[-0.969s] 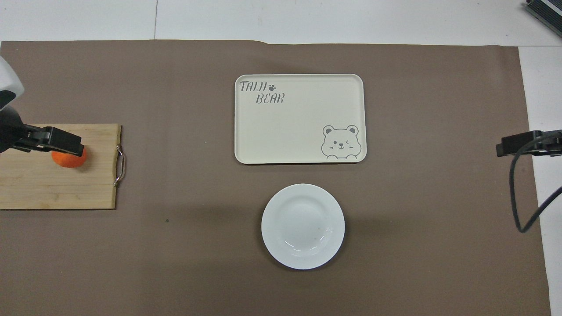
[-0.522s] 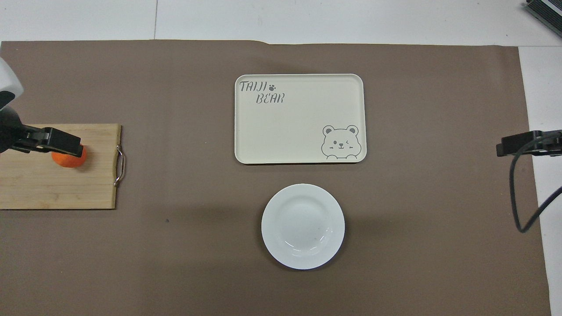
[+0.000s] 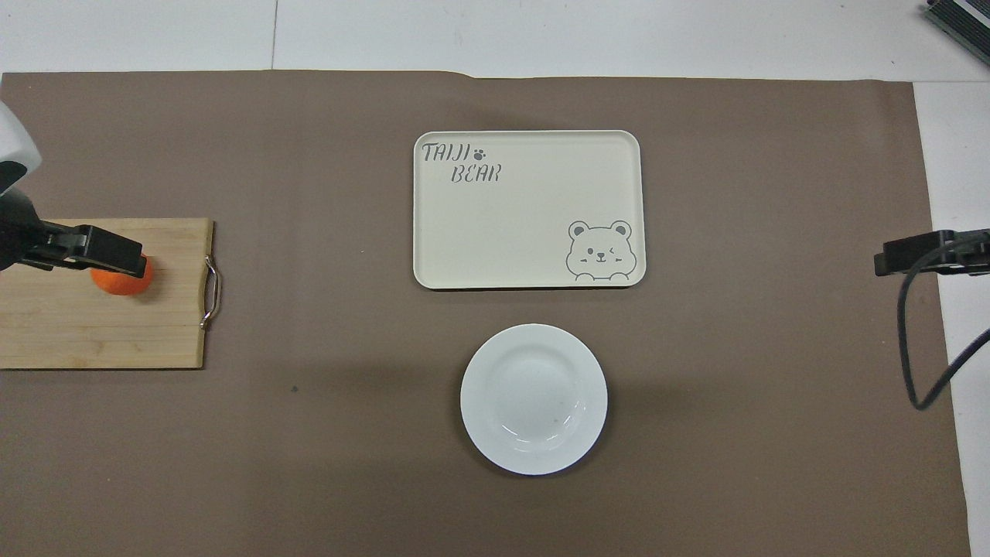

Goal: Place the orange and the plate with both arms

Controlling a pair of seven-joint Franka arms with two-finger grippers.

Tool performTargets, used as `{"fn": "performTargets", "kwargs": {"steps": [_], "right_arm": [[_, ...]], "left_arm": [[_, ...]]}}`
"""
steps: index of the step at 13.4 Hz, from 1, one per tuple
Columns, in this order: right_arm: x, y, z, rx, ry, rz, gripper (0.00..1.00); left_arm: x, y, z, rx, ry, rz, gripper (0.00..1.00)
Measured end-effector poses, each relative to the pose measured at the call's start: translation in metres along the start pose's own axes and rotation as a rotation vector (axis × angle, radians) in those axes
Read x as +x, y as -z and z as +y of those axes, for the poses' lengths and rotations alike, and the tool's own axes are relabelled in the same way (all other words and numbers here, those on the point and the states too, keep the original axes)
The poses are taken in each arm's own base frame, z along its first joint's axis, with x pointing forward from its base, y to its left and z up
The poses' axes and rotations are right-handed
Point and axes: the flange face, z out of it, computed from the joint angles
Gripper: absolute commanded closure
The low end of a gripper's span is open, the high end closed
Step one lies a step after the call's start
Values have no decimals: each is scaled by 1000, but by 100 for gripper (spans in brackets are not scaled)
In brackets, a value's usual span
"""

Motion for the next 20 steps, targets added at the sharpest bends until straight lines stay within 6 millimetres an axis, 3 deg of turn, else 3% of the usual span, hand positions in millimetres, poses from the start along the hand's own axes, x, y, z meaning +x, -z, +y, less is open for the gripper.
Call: {"fn": "performTargets", "kwargs": {"steps": [10,13,20], "right_arm": [[0,0,0,0,0,0,0],[0,0,0,0,0,0,0],[0,0,0,0,0,0,0]], "left_arm": [[-1,0,-4,0,6,-2,0],[-2,-8,-24,-3,12,-15,0],[-8,-40,-95,-6,-45,6,0]]}}
